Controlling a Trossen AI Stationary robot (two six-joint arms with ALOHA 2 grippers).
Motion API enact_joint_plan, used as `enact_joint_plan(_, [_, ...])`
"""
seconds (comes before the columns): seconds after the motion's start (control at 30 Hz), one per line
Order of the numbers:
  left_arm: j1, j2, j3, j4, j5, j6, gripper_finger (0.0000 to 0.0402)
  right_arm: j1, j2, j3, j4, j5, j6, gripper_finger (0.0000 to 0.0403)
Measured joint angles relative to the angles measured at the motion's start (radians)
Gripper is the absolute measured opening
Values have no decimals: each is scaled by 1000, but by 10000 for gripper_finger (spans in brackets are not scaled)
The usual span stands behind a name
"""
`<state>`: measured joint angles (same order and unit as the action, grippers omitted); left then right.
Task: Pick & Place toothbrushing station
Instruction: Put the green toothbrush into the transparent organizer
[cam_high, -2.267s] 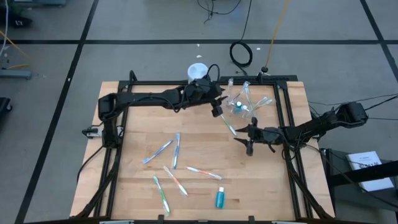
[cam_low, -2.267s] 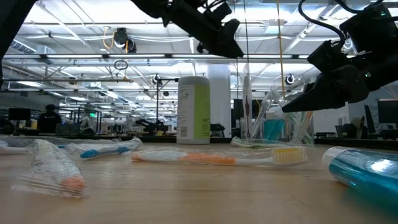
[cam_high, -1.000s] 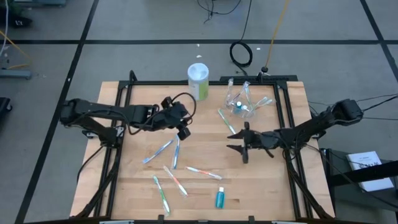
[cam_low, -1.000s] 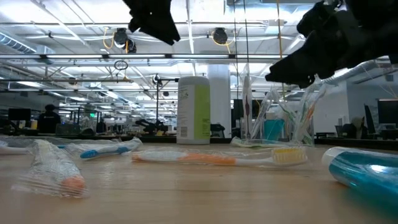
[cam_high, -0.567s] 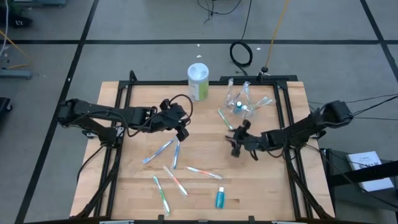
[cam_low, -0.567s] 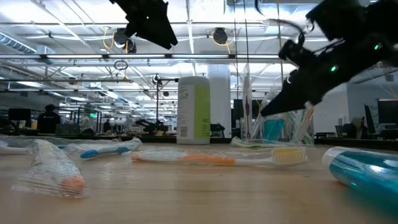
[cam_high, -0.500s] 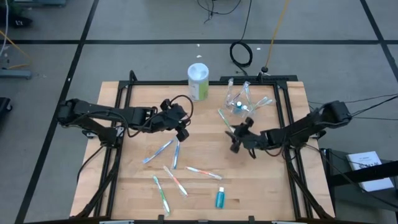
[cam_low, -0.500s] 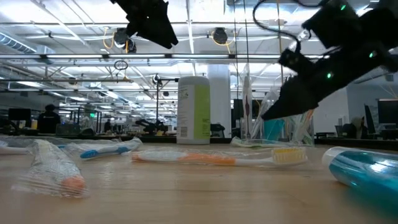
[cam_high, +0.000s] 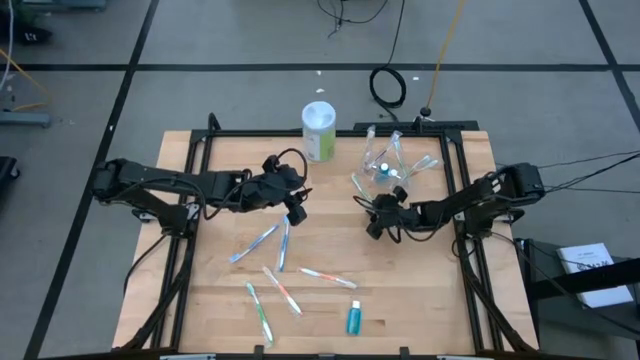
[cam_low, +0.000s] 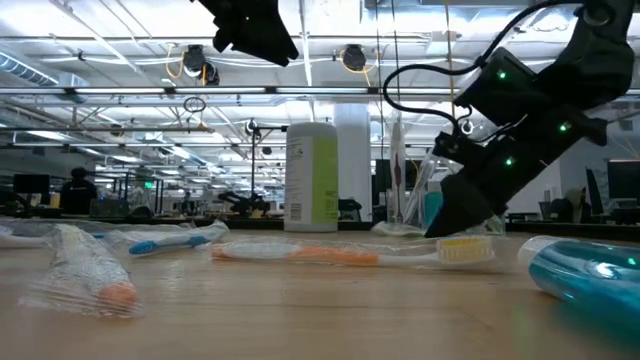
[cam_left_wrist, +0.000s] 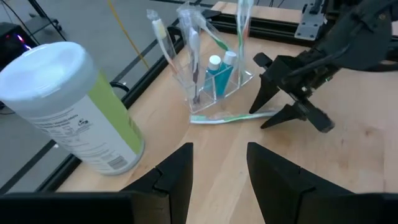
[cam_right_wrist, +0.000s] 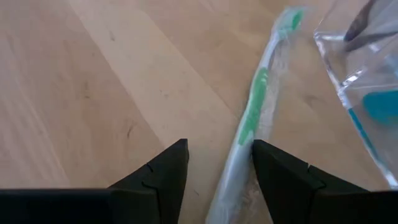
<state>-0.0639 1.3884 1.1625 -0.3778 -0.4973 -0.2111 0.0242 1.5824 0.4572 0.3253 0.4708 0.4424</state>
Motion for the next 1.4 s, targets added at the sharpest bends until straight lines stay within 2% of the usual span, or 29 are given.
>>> enact_joint_plan(0.1, [0,0,0,0,0,0,157,16,-18,1,-53,-51,25,154])
enact_joint_plan(0.33, [0,0,0,-1,0,7,157,100,-93,0,-269,-241,144,113])
enact_joint_plan(0.5, [0,0,0,-1,0,7,157,185,-154,-1,-342,-285,191,81])
enact_joint_plan(0.6, [0,0,0,-1,0,7,157,224,-212,-1,-340,-273,192,76])
enact_joint_plan(0.73, [0,0,0,0,0,7,157,254,-296,-8,-365,-240,161,91])
enact_joint_plan(0.93, [0,0,0,2,1,7,157,258,-332,-7,-331,-157,41,149])
enact_joint_plan(1.07, [4,0,0,19,1,7,157,231,-317,-6,-134,-65,-80,183])
enact_joint_plan(1.2, [17,0,0,38,1,8,157,169,-250,27,-18,-94,-187,194])
enact_joint_plan(1.4, [40,0,0,45,3,16,157,54,-72,154,-128,-195,-226,190])
